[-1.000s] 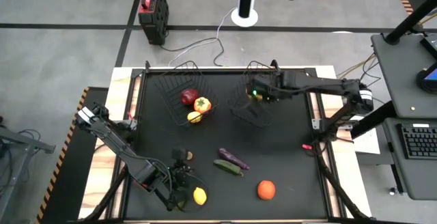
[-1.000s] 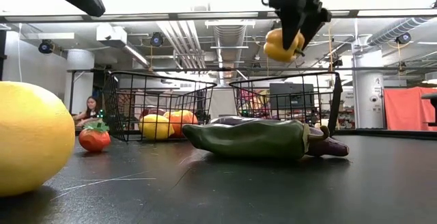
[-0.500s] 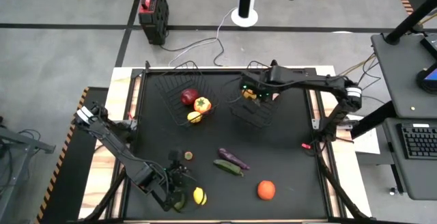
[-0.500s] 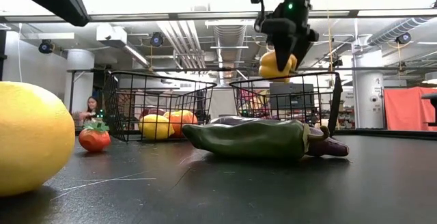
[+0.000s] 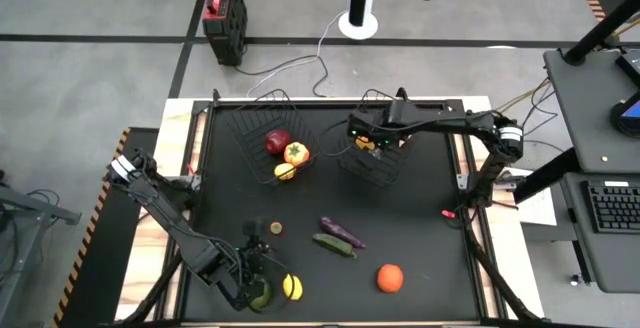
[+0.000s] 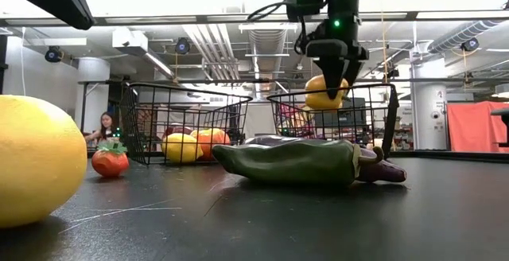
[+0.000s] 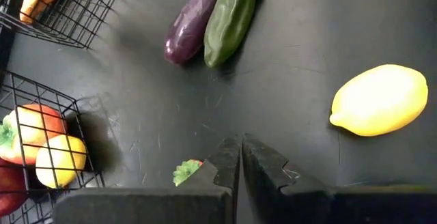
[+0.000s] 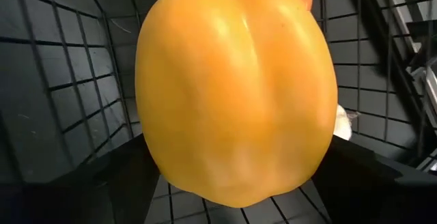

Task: Sort produce into baskets
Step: Put the yellow bell pepper into the right black wire basket

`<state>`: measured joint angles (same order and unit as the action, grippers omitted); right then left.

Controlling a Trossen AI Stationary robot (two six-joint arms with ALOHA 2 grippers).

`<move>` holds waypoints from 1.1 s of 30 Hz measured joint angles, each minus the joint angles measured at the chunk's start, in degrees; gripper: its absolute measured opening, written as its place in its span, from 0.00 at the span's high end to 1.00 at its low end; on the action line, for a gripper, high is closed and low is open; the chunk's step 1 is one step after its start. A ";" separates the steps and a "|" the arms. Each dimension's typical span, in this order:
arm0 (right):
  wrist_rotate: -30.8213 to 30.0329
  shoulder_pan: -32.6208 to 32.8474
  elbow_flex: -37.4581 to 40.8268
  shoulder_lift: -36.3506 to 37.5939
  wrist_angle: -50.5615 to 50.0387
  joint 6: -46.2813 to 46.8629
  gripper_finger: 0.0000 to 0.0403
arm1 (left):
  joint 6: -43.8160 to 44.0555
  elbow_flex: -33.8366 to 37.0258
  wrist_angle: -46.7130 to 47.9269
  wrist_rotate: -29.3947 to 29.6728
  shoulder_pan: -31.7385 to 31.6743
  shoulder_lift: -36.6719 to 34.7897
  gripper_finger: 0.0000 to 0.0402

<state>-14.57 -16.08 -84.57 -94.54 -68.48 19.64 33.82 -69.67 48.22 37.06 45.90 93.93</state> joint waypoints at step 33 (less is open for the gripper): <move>16.50 -11.12 10.07 0.00 11.93 -6.79 0.19 | -0.25 0.07 0.75 3.04 0.36 0.00 1.00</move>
<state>1.93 -27.19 -74.50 -94.54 -56.55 12.85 33.56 -69.60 48.97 40.10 46.26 93.93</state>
